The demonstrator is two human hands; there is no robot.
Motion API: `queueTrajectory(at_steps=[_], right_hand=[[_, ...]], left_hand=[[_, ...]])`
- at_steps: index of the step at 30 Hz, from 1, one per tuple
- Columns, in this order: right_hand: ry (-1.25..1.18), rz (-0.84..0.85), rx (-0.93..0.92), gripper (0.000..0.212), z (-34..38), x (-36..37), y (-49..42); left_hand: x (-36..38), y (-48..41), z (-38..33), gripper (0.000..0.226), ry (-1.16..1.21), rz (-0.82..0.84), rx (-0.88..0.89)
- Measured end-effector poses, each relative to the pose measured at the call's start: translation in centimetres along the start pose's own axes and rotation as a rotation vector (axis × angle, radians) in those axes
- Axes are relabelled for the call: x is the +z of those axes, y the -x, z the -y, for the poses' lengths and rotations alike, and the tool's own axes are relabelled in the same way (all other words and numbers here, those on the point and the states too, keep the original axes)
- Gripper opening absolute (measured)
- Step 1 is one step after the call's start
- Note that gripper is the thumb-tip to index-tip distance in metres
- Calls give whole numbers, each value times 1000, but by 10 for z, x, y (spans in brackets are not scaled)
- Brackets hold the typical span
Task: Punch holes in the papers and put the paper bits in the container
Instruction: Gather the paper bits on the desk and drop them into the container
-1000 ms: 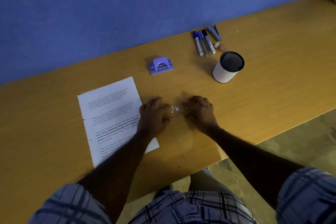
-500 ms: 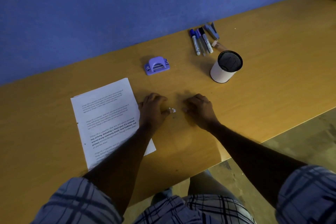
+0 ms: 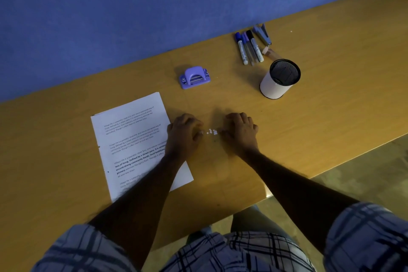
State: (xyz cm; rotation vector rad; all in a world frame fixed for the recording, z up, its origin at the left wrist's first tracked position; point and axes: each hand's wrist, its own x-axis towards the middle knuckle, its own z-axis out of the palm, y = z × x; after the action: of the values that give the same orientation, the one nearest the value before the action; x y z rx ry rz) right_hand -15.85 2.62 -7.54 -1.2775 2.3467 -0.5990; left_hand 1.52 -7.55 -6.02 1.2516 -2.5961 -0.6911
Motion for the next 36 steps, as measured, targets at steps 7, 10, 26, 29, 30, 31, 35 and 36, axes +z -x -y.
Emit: queueTrajectory(at_steps=[7, 10, 26, 29, 30, 31, 35, 36], right_hand=[[83, -104, 82, 40, -26, -16, 4], [121, -135, 78, 46, -19, -7, 11], [-21, -97, 53, 33, -18, -10, 7], [3, -20, -98, 31, -15, -8, 7], [22, 8, -158, 32, -13, -7, 7], [42, 31, -210, 34, -12, -6, 6], [87, 60, -292, 39, -5, -4, 1], [80, 54, -293, 40, -5, -4, 0]], left_hand=[[5, -3, -8, 20, -3, -12, -26], [6, -3, -8, 23, -14, -21, -49], [12, -5, -20, 30, -25, -44, -109], [11, -5, -22, 28, 8, -37, -96], [10, -5, -21, 25, 25, -39, -80], [8, -4, -18, 23, 33, -40, -57], [4, -2, -8, 24, 24, -5, 16], [4, -2, -8, 25, 24, 2, 21]])
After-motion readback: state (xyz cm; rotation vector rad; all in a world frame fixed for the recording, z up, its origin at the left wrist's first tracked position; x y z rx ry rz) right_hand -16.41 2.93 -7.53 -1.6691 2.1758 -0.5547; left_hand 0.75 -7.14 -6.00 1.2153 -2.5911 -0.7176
